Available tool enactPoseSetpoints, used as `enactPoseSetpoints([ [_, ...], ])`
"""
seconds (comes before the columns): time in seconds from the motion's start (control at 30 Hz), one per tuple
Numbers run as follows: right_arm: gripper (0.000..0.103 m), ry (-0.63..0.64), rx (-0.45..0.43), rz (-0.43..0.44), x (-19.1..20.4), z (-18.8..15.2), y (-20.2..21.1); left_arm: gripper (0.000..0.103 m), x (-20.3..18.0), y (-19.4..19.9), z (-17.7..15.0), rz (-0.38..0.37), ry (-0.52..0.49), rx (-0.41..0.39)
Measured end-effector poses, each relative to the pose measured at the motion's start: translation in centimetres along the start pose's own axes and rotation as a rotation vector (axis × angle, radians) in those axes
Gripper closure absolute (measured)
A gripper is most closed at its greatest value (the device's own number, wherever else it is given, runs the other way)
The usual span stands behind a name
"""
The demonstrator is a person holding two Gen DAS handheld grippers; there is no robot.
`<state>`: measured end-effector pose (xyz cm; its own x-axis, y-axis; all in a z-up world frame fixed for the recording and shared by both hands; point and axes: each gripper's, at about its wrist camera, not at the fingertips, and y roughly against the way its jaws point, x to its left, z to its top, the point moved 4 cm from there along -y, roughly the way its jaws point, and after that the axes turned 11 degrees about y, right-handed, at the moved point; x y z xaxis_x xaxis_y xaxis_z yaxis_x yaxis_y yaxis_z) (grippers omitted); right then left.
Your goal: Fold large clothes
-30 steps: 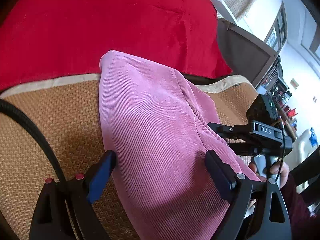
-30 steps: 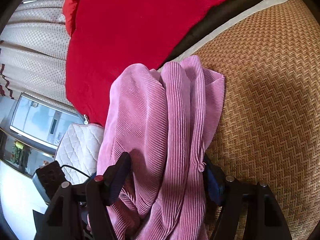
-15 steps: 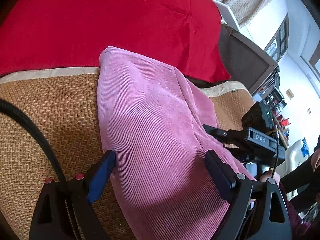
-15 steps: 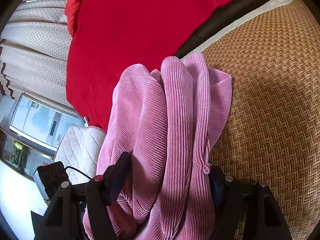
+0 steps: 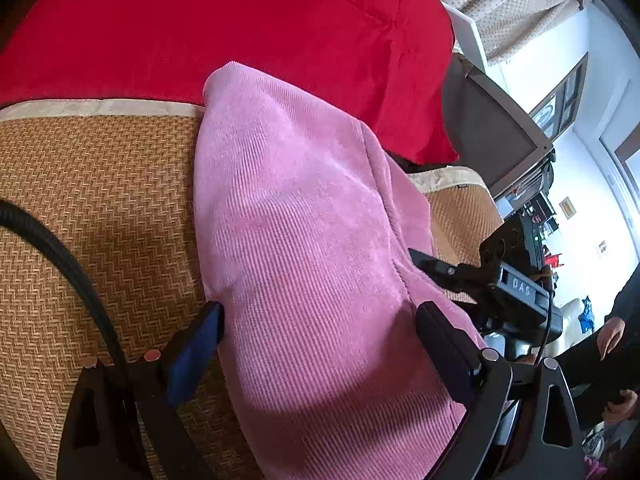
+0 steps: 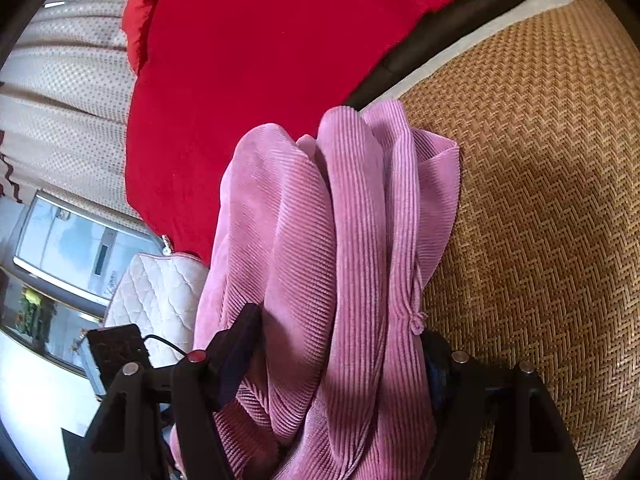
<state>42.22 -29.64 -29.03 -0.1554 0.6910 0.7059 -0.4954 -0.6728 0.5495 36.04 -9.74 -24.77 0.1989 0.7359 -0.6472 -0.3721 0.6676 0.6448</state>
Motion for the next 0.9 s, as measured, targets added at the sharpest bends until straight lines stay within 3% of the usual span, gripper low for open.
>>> enactPoseSetpoints([
  [0.27,0.039,0.026,-0.014,-0.053,1.5,-0.2,-0.4,0.035,-0.5,0.5,0.1,0.001,-0.014,-0.040],
  [0.47,0.047,0.068,-0.029,-0.080,3.6,-0.1,-0.8,0.047,-0.6,1.3,0.3,-0.006,-0.030,-0.062],
  [0.9,0.056,0.142,-0.065,-0.036,7.5,0.0,0.3,0.055,-0.9,5.4,-0.6,-0.022,-0.058,-0.120],
])
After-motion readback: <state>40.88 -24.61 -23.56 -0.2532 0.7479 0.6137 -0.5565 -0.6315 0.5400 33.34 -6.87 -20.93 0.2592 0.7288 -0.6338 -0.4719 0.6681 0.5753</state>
